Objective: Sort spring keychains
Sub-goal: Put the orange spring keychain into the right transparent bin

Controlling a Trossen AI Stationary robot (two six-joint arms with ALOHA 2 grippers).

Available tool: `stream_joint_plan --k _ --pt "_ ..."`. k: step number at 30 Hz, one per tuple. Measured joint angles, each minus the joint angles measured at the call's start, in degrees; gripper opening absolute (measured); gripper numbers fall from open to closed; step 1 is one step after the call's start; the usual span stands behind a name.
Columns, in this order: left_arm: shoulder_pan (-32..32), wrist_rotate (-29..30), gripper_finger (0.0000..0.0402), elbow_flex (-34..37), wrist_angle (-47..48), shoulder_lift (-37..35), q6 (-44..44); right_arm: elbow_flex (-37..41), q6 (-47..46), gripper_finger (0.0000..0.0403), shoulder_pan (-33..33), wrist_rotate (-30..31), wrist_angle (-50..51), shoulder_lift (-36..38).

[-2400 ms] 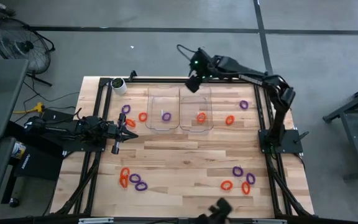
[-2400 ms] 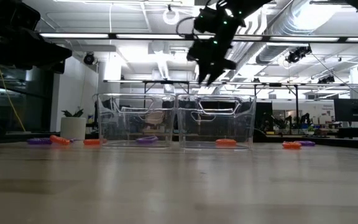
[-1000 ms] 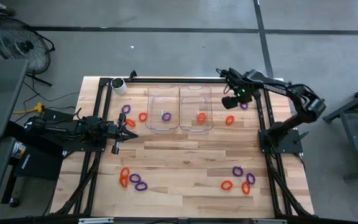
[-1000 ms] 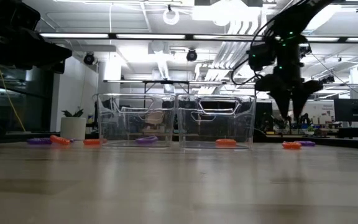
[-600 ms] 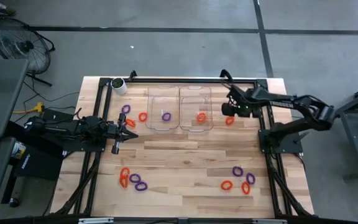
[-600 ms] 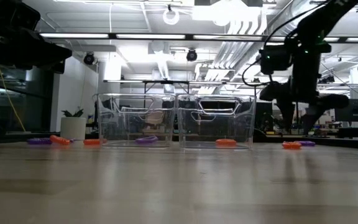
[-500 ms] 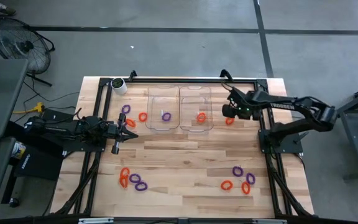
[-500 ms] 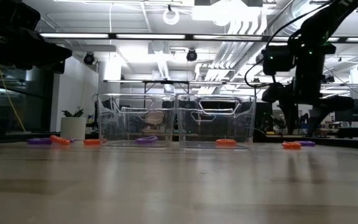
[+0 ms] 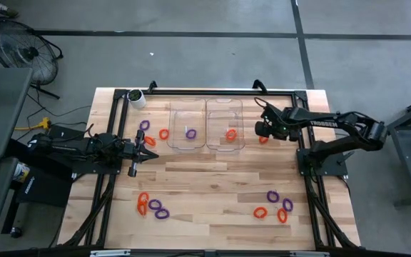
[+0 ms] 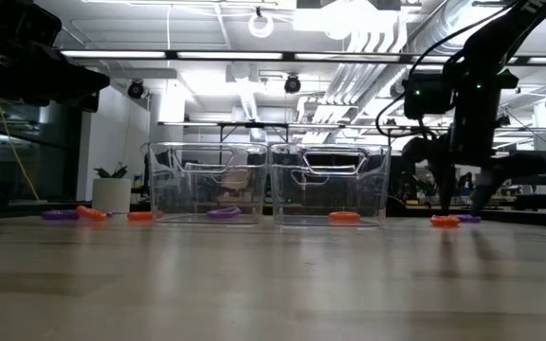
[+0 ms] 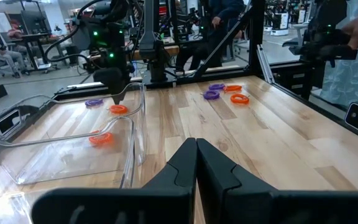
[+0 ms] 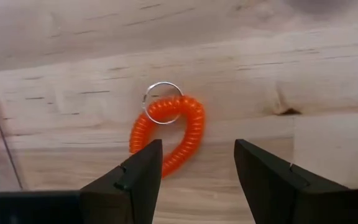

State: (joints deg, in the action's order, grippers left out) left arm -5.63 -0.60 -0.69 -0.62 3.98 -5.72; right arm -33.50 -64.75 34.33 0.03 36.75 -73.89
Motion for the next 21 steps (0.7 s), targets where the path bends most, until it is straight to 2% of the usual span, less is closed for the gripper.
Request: stream_joint_plan --k 15,21 --pt "-0.02 0.0 0.0001 0.0 0.0 0.0 0.0 -0.31 2.97 0.0193 -0.02 1.01 -0.94 -7.13" --pt "0.0 0.0 0.0001 0.0 -0.02 0.0 0.0 -0.2 5.57 0.0153 0.05 0.91 -0.55 -7.17"
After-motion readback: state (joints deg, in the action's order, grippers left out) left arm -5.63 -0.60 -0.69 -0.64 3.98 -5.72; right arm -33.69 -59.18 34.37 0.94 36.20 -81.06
